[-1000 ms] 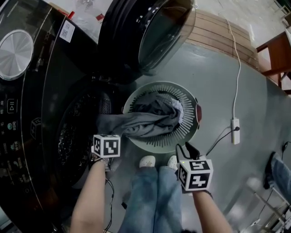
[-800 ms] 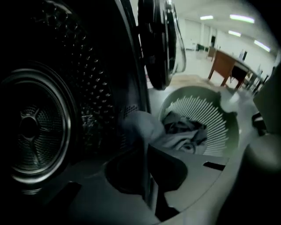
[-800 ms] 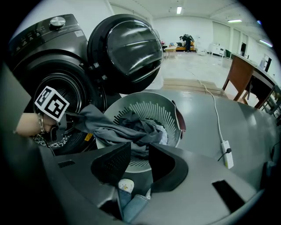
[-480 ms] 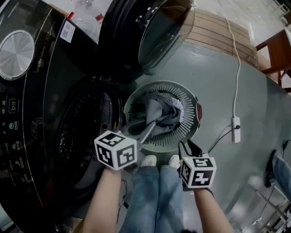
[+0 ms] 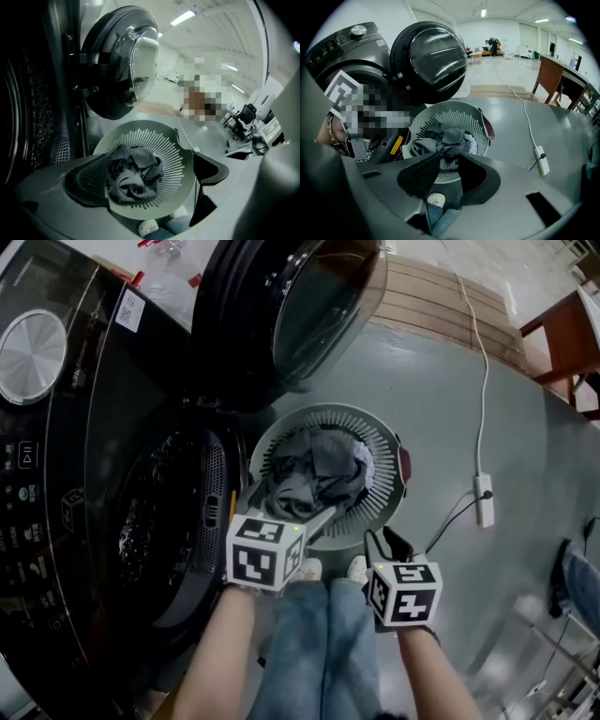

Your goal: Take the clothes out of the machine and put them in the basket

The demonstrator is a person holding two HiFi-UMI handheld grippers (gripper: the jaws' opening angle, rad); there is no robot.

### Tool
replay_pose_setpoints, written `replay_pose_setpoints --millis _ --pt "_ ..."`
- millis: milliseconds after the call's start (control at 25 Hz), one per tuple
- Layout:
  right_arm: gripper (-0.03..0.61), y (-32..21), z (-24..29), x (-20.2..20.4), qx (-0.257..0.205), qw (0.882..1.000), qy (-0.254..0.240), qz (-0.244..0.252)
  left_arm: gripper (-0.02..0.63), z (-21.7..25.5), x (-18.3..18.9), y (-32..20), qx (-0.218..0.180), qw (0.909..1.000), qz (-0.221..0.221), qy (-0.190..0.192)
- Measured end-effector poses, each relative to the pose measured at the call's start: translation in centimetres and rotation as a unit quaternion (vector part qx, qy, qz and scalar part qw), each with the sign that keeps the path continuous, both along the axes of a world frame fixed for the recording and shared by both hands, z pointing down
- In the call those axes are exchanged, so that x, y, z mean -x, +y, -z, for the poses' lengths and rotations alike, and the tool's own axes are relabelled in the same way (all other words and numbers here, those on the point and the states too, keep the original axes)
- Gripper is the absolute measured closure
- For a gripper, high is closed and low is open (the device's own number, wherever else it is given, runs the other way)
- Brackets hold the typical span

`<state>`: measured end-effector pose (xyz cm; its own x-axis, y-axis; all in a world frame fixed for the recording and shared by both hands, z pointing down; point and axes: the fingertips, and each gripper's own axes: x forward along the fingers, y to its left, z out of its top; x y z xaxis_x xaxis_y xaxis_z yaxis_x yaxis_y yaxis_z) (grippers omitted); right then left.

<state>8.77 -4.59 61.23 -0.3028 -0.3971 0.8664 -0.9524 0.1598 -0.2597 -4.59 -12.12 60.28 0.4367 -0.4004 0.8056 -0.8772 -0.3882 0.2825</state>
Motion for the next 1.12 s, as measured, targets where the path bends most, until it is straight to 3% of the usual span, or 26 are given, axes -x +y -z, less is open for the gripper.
replay_pose_setpoints --millis 360,600,920,1120 --pt "0.457 1.2 2.2 -0.6 -0.002 0.999 0.012 -0.031 0.076 0.5 4.2 3.6 0.009 0.9975 0.047 -0.052" --pt "0.459 2.2 8.3 0.0 -0.001 0.998 0.000 -0.058 0.077 6.3 3.5 4.6 0.019 0.9975 0.036 -0.058" --pt "0.459 3.7 16.0 -0.6 -0.018 0.999 0.032 -0.002 0.077 14.6 3.5 6.6 0.017 0.9976 0.031 -0.059" --pt "0.459 4.2 20.7 -1.3 -0.034 0.998 0.045 -0.004 0.077 18.5 4.0 7.6 -0.002 0.9978 0.042 -0.052"
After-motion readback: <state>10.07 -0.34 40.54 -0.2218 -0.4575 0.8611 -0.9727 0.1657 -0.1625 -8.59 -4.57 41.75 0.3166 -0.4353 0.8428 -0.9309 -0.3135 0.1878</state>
